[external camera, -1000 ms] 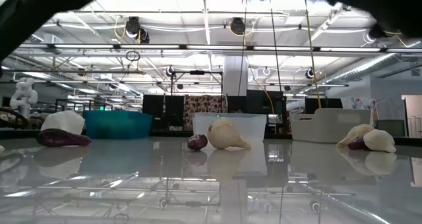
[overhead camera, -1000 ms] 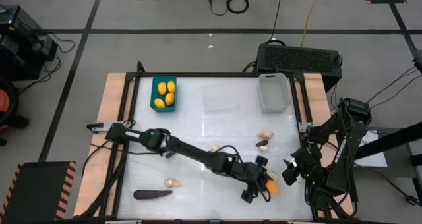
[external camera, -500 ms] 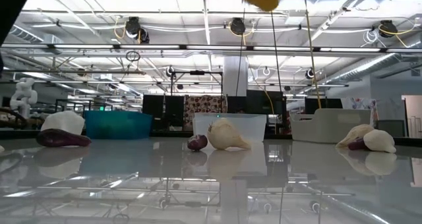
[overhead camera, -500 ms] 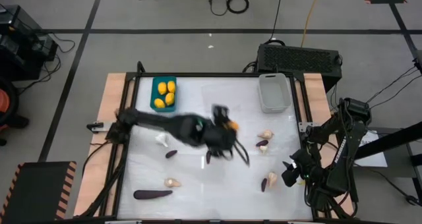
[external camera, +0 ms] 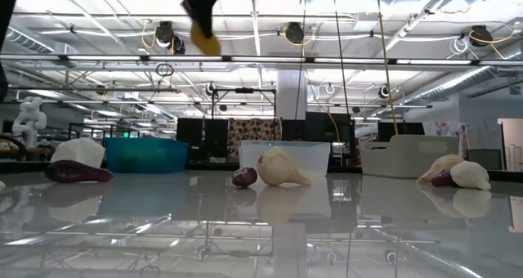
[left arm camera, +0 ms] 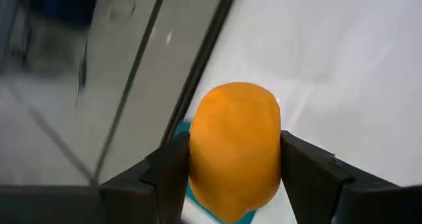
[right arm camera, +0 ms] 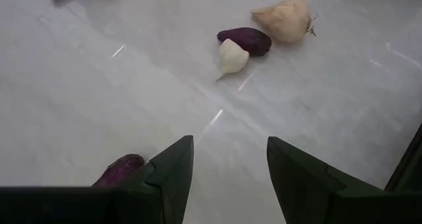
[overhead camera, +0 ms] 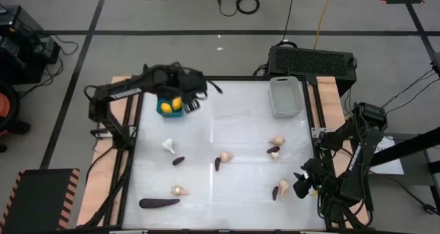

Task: Sort produce into baskets
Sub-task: Put the lemon into the blue bin

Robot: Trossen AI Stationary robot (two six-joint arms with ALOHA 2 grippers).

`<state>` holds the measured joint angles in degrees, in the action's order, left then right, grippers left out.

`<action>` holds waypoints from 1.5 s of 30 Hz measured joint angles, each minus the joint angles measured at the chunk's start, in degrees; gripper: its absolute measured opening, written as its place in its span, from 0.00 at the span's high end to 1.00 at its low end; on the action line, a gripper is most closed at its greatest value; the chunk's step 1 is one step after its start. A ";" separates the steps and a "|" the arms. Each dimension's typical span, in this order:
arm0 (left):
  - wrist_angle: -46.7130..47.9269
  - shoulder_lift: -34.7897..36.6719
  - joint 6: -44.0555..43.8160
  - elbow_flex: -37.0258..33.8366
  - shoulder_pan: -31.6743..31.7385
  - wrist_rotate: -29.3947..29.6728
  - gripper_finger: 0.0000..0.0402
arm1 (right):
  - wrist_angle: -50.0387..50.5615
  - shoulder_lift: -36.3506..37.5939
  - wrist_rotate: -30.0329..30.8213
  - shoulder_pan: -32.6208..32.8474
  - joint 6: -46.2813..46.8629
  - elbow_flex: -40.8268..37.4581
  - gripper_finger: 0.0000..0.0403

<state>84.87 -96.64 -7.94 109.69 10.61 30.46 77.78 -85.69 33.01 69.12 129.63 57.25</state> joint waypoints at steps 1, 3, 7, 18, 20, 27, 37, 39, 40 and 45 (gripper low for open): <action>-0.76 1.51 -1.22 -3.18 1.56 0.00 0.48 | -0.10 -0.25 -0.02 0.00 0.02 0.00 0.54; -1.37 4.72 -3.08 -9.82 4.19 -0.11 0.48 | -0.07 -0.71 0.00 -0.01 0.03 0.00 0.54; -8.21 10.64 -3.12 -24.90 8.28 -0.42 0.48 | -0.02 -2.08 0.22 -0.06 0.10 0.00 0.54; -32.49 12.79 5.08 -52.21 13.86 -5.42 0.47 | 0.06 -3.33 5.20 -2.21 -0.13 -0.02 0.54; -31.78 12.70 4.25 -53.25 14.72 -4.21 0.47 | 0.10 -3.35 6.28 -2.88 -0.34 -0.02 0.54; -30.98 13.97 3.77 -53.14 15.76 -9.37 0.47 | -0.56 -3.35 6.34 -5.15 -2.81 -0.04 0.54; -31.76 16.39 2.67 -53.14 15.76 -3.26 0.47 | -3.00 -3.35 6.25 -7.01 -6.28 -0.04 0.54; -31.70 16.61 2.19 -53.14 15.71 -3.28 0.47 | -3.02 -3.35 6.23 -7.28 -6.30 -0.04 0.54; -31.69 16.75 1.73 -53.14 15.72 -3.28 0.45 | -3.02 -3.35 6.24 -7.32 -6.30 -0.04 0.54; -31.68 16.75 0.74 -53.14 15.78 -3.95 0.33 | -3.06 -3.35 6.23 -7.32 -7.21 -0.04 0.54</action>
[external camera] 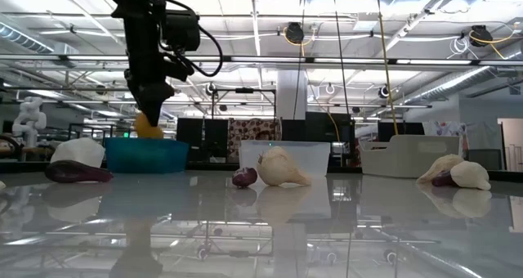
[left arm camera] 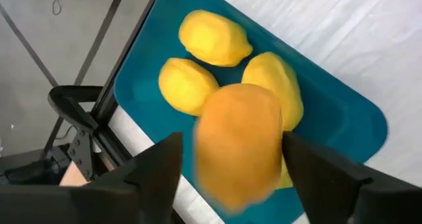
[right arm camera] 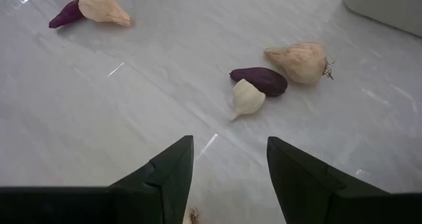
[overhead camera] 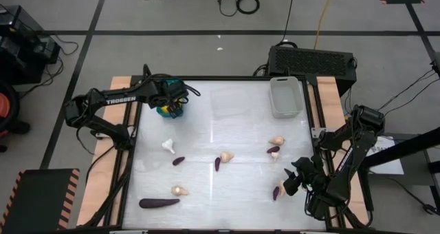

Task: Sort produce into baskets
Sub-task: Put the lemon into the blue bin, then put the garlic into the transparent bin

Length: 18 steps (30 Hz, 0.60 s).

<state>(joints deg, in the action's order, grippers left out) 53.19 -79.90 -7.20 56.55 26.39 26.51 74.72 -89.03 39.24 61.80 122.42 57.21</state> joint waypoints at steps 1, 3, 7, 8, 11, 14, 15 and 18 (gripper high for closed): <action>-0.02 0.00 0.00 0.00 0.00 -0.03 0.30 | 0.00 0.00 0.00 0.00 -0.14 0.00 0.54; 0.11 -0.02 0.02 0.00 0.00 -0.05 0.24 | -0.10 0.00 -0.01 0.00 -0.16 0.00 0.54; 0.26 0.04 0.02 0.00 -0.18 -0.96 0.20 | -0.86 0.00 0.00 0.00 -0.17 0.00 0.54; 0.23 0.10 0.02 0.00 -0.35 -1.03 0.19 | -1.03 0.00 0.00 0.00 -0.17 0.00 0.54; -1.01 0.65 0.62 0.00 -0.88 -1.05 0.19 | -1.40 0.00 2.49 0.01 -0.22 0.00 0.54; -5.19 3.01 2.20 0.00 -1.84 -2.79 0.19 | -1.81 0.00 9.82 -0.01 -0.28 -0.01 0.54; -7.33 3.99 2.80 0.00 -2.37 -4.69 0.19 | -2.41 0.00 12.94 -0.09 -0.33 -0.02 0.54; -14.59 7.39 3.87 0.00 -4.30 -13.47 0.19 | -5.95 0.01 21.97 -0.99 -2.93 -0.02 0.54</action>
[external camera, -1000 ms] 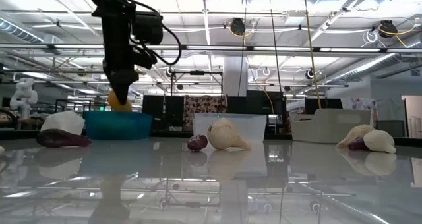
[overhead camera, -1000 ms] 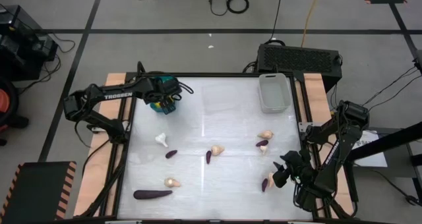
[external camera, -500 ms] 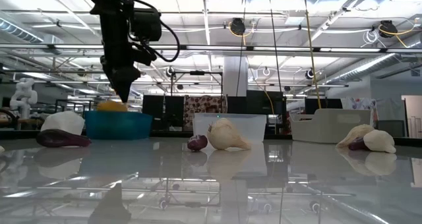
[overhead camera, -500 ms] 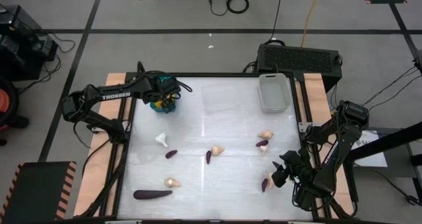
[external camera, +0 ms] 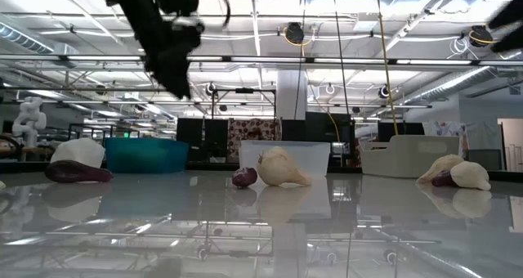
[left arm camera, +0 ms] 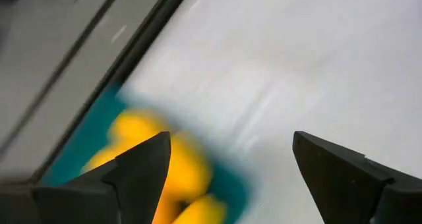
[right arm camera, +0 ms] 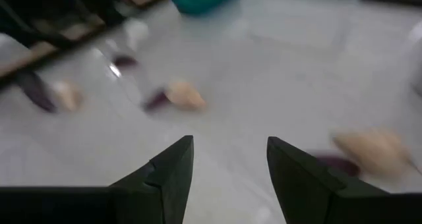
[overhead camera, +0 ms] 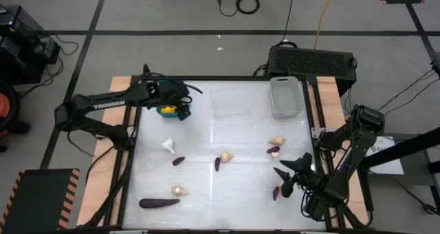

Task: Sort produce into baskets
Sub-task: Put the garlic into the transparent bin

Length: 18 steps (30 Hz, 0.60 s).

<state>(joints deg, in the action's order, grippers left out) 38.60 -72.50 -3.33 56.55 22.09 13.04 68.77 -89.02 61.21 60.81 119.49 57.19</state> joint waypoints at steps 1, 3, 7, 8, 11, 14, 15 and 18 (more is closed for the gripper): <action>-2.71 0.95 0.10 0.00 -0.83 -2.76 0.19 | -1.94 0.01 2.29 -0.39 -1.68 0.00 0.54; -8.78 3.12 -0.15 -1.20 -2.69 -5.65 0.19 | -6.51 0.01 4.73 -1.24 -6.24 0.00 0.54; -18.28 7.80 0.43 -6.34 -5.78 -6.51 0.19 | -16.24 0.01 5.07 -3.40 -17.73 0.00 0.54; -19.92 9.02 0.61 -7.98 -6.29 -6.51 0.19 | -18.26 0.01 5.09 -4.01 -20.76 0.00 0.54; -27.78 12.25 -0.53 -13.85 -7.66 -6.50 0.19 | -23.48 0.01 5.09 -6.33 -30.41 0.00 0.54; -40.06 13.94 -2.70 -21.33 -9.49 -7.09 0.19 | -26.89 0.01 5.08 -8.95 -37.66 0.00 0.54; -44.38 14.25 -3.42 -23.88 -10.18 -7.19 0.19 | -27.83 0.01 5.06 -9.95 -39.19 0.00 0.54; -52.71 14.24 -5.45 -29.27 -11.59 -7.25 0.19 | -30.25 0.03 4.96 -12.50 -42.27 0.00 0.54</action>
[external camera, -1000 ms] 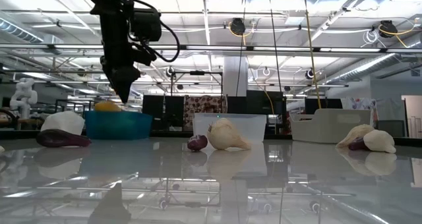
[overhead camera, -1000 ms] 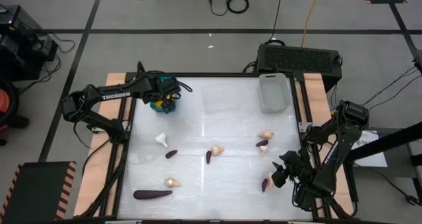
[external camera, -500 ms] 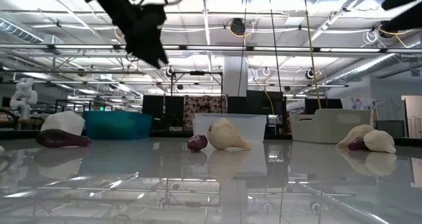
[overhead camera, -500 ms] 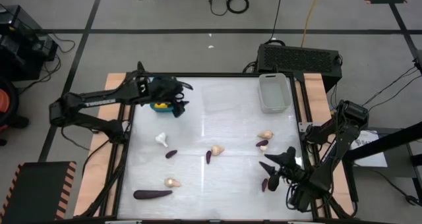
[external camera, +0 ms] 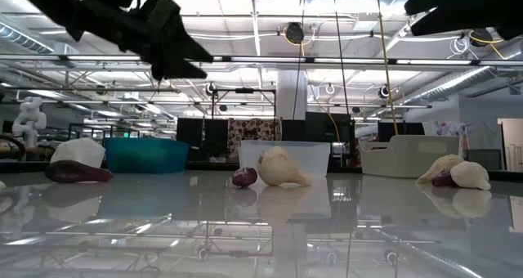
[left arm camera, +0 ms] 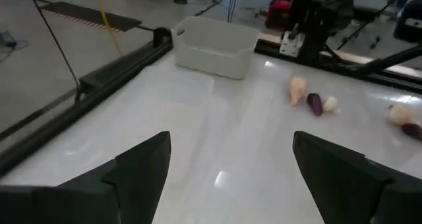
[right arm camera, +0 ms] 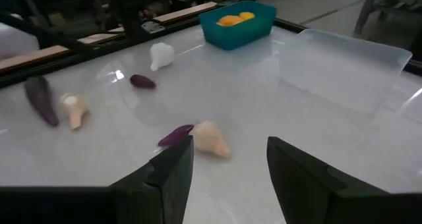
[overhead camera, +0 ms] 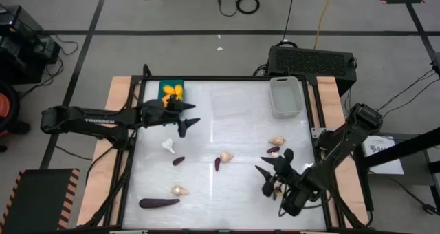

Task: Sort produce into baskets
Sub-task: Put the garlic into the transparent bin

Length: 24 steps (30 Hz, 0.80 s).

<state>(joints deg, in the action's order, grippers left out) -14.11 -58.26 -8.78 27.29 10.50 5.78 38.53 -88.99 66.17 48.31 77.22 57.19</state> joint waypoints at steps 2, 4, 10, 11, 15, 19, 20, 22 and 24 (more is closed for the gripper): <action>-0.14 0.03 -1.47 -1.64 -0.28 0.32 0.19 | -2.12 0.00 -0.60 -1.54 -3.11 0.00 0.54; 0.00 0.14 -2.39 -2.82 -0.31 0.54 0.19 | -3.90 0.00 -2.07 -2.95 -7.20 -0.02 0.54; 4.21 2.55 -4.21 -4.09 -0.11 14.90 0.19 | -14.57 -0.93 -8.23 -7.20 -19.58 0.00 0.54; 4.65 3.19 -3.98 -4.09 0.20 16.94 0.19 | -16.61 -1.56 -9.53 -7.68 -22.21 0.00 0.54; 5.24 5.95 -3.11 -4.07 1.16 18.17 0.19 | -23.17 -3.99 -16.43 -9.53 -31.23 0.00 0.54; 5.46 7.53 -2.97 -4.07 1.09 17.84 0.19 | -21.70 -4.17 -28.12 -11.93 -30.48 0.00 0.54; 5.13 7.62 -3.47 -4.07 1.01 17.84 0.19 | -20.47 -3.73 -30.84 -12.44 -29.18 0.00 0.54; 3.70 7.34 -4.28 -4.07 0.71 17.82 0.19 | -17.40 -2.30 -35.34 -13.44 -26.71 0.00 0.54; 2.00 6.56 -4.28 -4.07 0.16 17.79 0.19 | -13.33 -0.53 -38.43 -14.54 -24.76 0.02 0.54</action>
<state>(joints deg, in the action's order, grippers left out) -12.11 -51.70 -13.06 23.22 10.66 23.57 25.20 -89.52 27.75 33.77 52.46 57.21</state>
